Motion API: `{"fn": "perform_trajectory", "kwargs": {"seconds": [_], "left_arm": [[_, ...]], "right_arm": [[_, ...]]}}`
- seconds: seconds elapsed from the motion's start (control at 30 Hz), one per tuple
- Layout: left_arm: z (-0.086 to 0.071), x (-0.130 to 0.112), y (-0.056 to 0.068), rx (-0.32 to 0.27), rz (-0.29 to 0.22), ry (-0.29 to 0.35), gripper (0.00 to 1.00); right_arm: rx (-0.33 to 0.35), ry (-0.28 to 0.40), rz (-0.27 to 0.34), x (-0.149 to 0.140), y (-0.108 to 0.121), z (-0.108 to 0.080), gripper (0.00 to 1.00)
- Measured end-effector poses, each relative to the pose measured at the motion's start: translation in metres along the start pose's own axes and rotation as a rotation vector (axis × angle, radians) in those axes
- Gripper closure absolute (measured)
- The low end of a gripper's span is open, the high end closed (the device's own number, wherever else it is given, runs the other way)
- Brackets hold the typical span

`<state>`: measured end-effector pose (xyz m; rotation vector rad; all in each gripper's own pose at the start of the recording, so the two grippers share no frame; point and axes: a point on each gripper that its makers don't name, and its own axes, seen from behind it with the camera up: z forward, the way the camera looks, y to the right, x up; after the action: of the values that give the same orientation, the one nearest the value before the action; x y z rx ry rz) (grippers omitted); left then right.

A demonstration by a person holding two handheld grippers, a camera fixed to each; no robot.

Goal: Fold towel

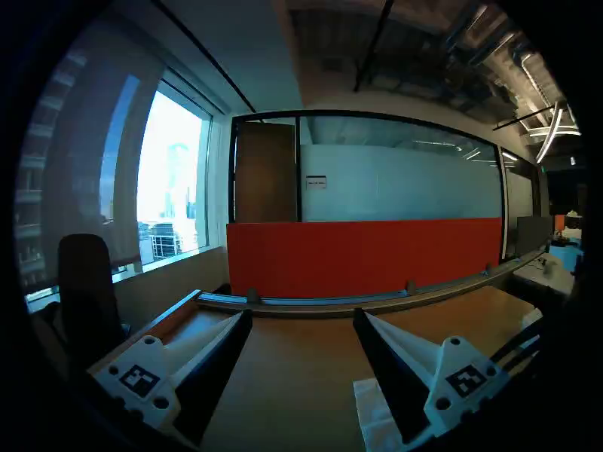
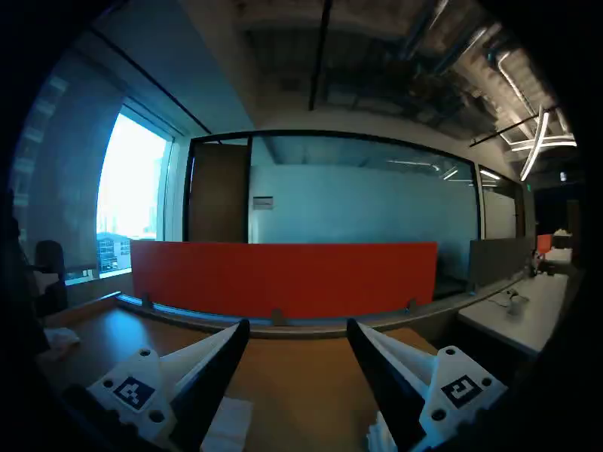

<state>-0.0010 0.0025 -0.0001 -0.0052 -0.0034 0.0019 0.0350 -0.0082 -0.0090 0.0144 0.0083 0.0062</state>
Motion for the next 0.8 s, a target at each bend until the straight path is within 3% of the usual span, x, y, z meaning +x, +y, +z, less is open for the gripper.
{"fn": "perform_trajectory", "kwargs": {"seconds": [0.23,0.47,0.57,0.8], "left_arm": [[-0.004,-0.01,0.024,-0.089,0.033,-0.054,0.0],[-0.015,-0.023,0.062,-0.269,0.057,-0.134,0.0],[-0.019,-0.031,0.072,-0.327,0.07,-0.168,0.01],[-0.024,-0.051,0.083,-0.396,0.118,-0.221,0.0]], "right_arm": [[0.075,-0.075,-0.076,-0.002,-0.016,-0.006,0.01],[0.246,-0.172,-0.149,-0.02,-0.052,-0.017,0.01],[0.311,-0.2,-0.167,-0.026,-0.065,-0.02,0.0],[0.404,-0.255,-0.185,-0.043,-0.087,-0.023,0.0]]}}
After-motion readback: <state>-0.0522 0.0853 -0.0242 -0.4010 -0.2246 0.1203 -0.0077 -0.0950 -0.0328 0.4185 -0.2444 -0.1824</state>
